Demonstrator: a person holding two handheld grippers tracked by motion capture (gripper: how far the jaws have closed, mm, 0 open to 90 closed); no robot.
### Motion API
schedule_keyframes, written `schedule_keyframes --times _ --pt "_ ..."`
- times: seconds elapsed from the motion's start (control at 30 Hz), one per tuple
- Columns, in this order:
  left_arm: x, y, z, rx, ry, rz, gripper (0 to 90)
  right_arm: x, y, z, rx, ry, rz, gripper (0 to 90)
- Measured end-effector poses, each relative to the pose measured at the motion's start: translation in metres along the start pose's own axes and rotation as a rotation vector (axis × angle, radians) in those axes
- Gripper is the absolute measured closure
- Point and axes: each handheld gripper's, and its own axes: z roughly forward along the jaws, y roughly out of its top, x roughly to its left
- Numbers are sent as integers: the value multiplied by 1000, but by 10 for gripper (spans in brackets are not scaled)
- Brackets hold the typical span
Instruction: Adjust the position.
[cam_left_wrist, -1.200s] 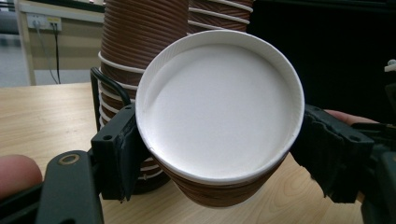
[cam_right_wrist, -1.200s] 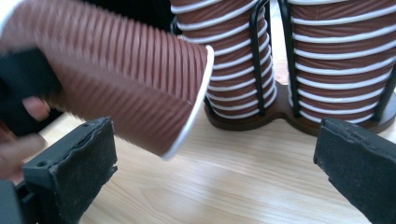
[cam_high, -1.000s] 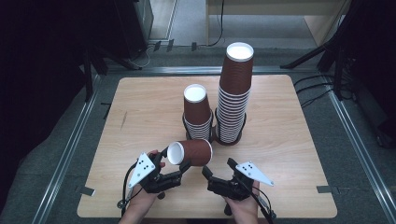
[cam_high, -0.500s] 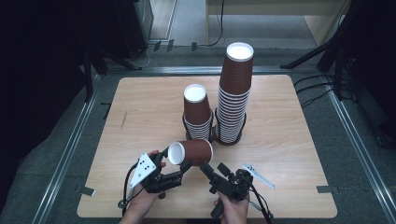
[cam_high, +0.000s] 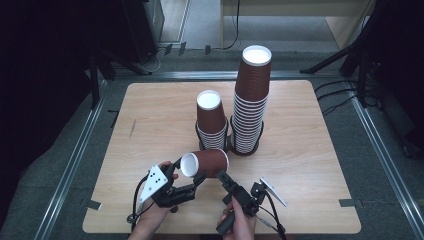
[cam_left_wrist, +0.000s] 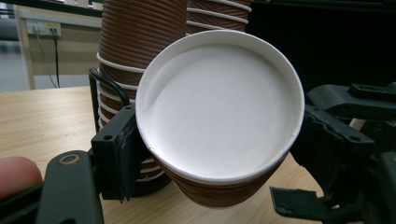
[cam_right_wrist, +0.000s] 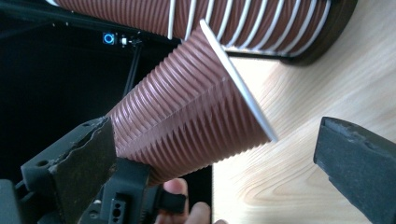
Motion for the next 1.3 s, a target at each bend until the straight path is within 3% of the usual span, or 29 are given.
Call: schedule_keyframes --times 0.27,0.47,1.0,1.3 --pt "-3 -2 2 0 -6 12 223 0 -3 9 4 57 166 0" --pt "-3 -3 2 -1 -8 17 223 -3 -7 17 34 51 235 0" --pt "-6 -7 4 10 -15 36 225 -8 -1 29 10 57 363 0" --pt "-11 -10 6 22 -42 59 227 -4 3 34 -8 49 359 0"
